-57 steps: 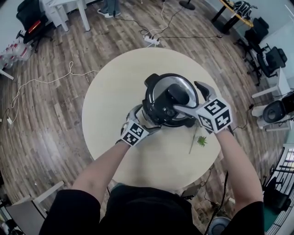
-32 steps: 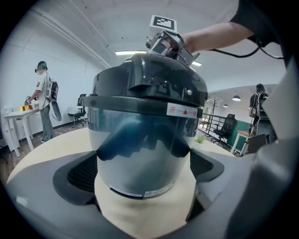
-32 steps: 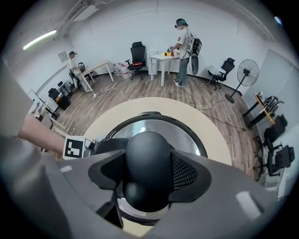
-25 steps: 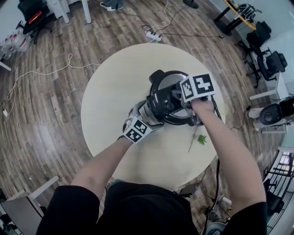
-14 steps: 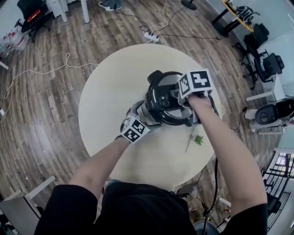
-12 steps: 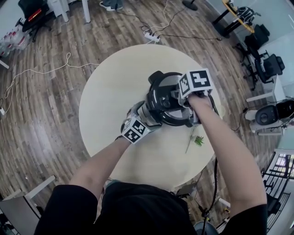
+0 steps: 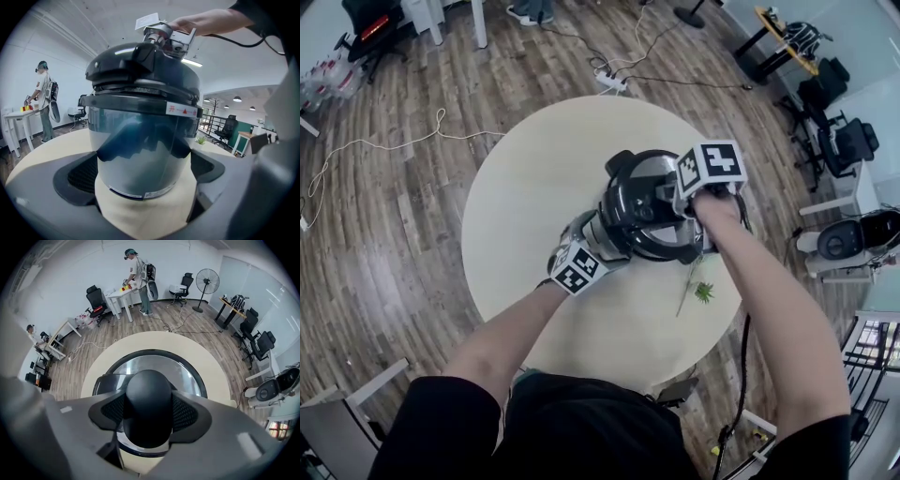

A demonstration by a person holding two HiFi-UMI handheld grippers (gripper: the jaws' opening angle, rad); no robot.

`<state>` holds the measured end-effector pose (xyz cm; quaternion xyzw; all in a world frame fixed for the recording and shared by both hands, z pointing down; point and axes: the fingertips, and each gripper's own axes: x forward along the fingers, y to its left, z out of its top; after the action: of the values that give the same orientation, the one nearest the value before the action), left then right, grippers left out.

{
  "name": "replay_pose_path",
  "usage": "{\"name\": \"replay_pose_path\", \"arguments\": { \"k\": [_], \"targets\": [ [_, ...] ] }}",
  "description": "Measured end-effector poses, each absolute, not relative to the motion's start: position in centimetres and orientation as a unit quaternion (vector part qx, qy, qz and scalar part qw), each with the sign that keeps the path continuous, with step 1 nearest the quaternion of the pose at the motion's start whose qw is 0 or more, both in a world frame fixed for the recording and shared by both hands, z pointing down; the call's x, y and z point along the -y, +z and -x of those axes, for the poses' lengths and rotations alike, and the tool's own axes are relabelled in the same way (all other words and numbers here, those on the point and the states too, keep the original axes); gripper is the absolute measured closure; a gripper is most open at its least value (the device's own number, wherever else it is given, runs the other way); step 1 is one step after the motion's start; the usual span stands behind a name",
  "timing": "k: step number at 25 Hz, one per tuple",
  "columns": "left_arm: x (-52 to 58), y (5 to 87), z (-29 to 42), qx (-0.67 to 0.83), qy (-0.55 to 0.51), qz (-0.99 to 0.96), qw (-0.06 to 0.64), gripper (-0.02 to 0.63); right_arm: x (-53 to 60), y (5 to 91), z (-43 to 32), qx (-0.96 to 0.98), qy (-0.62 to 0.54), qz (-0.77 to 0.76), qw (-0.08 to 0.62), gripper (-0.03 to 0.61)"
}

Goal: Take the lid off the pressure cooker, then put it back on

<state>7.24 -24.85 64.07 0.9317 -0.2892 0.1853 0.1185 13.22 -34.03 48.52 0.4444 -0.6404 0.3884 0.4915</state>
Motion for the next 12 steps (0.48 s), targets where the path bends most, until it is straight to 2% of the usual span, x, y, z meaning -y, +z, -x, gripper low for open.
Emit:
{"name": "replay_pose_path", "arguments": {
  "k": [6,12],
  "targets": [
    [25.0,63.9,-7.3,0.290,0.187,-0.931,0.118,0.022,35.5,41.6,-14.6,0.662,0.393,-0.439,0.463,0.293],
    [25.2,63.5,-7.3,0.290,0.189,-0.931,0.118,0.022,35.6,34.6,-21.2,0.665,0.384,-0.478,0.428,0.293]
  ]
}}
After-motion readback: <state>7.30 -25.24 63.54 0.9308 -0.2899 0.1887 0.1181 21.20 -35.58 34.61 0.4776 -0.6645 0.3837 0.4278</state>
